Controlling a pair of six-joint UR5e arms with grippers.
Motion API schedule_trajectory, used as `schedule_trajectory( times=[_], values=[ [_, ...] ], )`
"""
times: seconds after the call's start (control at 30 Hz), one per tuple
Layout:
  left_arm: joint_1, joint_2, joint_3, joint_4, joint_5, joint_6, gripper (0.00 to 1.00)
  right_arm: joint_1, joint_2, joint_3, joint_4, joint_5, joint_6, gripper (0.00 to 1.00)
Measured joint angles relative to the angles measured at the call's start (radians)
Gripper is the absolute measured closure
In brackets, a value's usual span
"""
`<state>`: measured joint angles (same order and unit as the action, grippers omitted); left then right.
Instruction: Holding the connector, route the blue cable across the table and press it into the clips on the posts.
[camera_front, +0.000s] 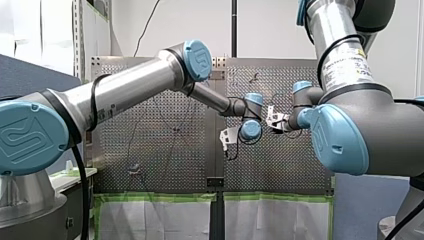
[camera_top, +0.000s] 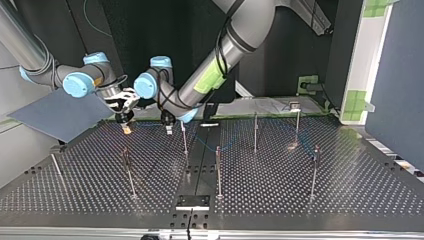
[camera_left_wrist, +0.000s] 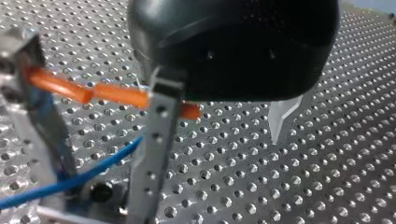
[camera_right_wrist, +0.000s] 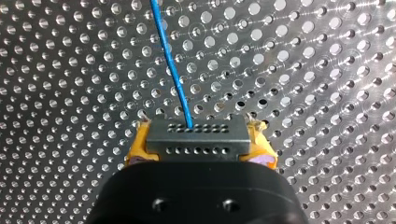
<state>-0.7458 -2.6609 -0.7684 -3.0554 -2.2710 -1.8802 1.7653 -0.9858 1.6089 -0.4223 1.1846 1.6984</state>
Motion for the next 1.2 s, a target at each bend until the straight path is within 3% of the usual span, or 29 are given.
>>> schedule_trajectory(
  times=[0.03,0.07,0.1,0.13,0.17,0.2,0.23,0.6,0.93,1.1,1.2],
  values=[
    [-0.003,-0.003,0.010,-0.009,-0.007,-0.001,0.20,0.000,0.000,0.000,0.000,0.000,0.000,1.00],
    [-0.006,-0.004,0.017,-0.017,-0.013,-0.001,0.46,0.000,0.000,0.000,0.000,0.000,0.000,1.00],
    [-0.008,-0.005,0.024,-0.024,-0.020,-0.002,0.46,0.000,0.000,0.000,-0.001,0.000,0.000,1.00],
    [-0.011,-0.005,0.034,-0.031,-0.029,-0.004,0.64,0.000,0.000,0.000,-0.001,0.000,0.000,1.00],
    [-0.012,-0.005,0.041,-0.034,-0.036,-0.004,0.87,0.000,0.000,0.000,-0.001,0.000,0.000,1.00],
    [-0.014,-0.004,0.047,-0.036,-0.041,-0.005,0.87,0.000,0.000,0.000,-0.001,0.000,0.000,1.00],
    [-0.015,-0.005,0.053,-0.038,-0.045,-0.006,1.00,0.001,-0.001,0.000,-0.001,0.000,0.000,1.00],
    [-0.021,-0.002,0.060,-0.074,-0.043,-0.029,1.00,0.012,-0.003,0.000,0.018,0.002,0.003,1.00],
    [-0.032,0.057,0.017,-0.125,-0.096,-0.062,1.00,0.023,-0.028,0.000,0.069,0.007,0.016,1.00],
    [-0.033,0.096,-0.021,-0.097,-0.082,-0.054,1.00,0.020,-0.068,0.000,0.091,0.008,0.041,1.00],
    [-0.038,0.122,-0.046,-0.072,-0.074,-0.039,1.00,0.015,-0.096,0.000,0.092,0.005,0.067,1.00]
  ],
)
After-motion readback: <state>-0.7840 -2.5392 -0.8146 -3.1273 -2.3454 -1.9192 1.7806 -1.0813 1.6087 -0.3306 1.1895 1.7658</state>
